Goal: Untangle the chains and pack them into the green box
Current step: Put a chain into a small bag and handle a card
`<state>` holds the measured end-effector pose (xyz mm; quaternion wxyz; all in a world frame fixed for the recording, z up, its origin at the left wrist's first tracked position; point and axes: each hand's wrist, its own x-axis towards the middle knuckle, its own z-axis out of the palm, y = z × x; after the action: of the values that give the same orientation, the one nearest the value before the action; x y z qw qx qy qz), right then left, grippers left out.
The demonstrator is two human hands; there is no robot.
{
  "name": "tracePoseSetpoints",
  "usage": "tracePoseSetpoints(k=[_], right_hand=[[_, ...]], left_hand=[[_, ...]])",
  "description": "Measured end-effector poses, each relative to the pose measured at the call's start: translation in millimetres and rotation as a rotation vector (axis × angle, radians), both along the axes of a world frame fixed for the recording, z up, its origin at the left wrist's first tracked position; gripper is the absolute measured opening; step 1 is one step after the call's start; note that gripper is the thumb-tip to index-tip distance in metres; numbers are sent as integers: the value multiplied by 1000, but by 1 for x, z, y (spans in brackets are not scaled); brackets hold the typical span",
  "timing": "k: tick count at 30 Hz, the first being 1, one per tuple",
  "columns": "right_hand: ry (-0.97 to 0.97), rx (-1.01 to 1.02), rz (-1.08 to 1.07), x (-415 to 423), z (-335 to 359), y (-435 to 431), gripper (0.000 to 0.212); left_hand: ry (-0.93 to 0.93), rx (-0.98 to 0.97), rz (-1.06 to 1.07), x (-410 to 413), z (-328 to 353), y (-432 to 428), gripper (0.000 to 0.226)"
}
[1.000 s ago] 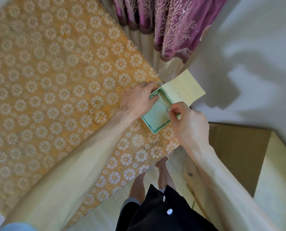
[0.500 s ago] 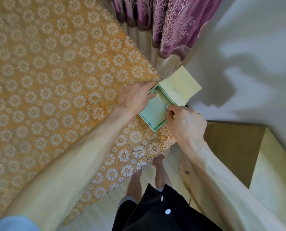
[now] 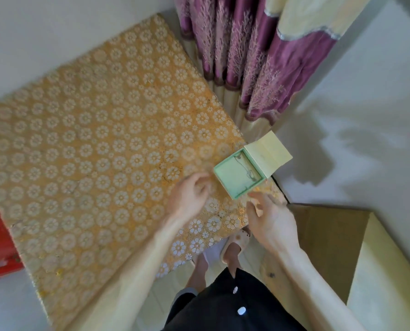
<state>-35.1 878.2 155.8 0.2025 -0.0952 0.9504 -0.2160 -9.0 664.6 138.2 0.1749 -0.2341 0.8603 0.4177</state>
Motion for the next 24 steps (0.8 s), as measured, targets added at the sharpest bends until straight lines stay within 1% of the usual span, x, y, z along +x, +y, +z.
tracePoseSetpoints(k=[2,4,7,11,14,18,24], right_hand=[[-78,-24,20,18,18,1,25],[-156,-52,60,38,37,2,24],[-252,-112,121,67,65,1,21],[-291,-159,158,105,88,-6,10],[-320,-199,201,132,97,-12,9],[-369,-177,356,164,99,-18,11],[-377,-128,709,184,110,-33,11]], left_hand=[[-63,55,84,44,17,-8,37],[-90,108,146,89,35,-17,30],[-117,128,255,150,64,-28,21],[-113,136,345,220,87,-28,13],[-122,129,395,262,94,-23,12],[-89,160,563,318,95,-4,19],[-14,150,896,386,109,44,12]])
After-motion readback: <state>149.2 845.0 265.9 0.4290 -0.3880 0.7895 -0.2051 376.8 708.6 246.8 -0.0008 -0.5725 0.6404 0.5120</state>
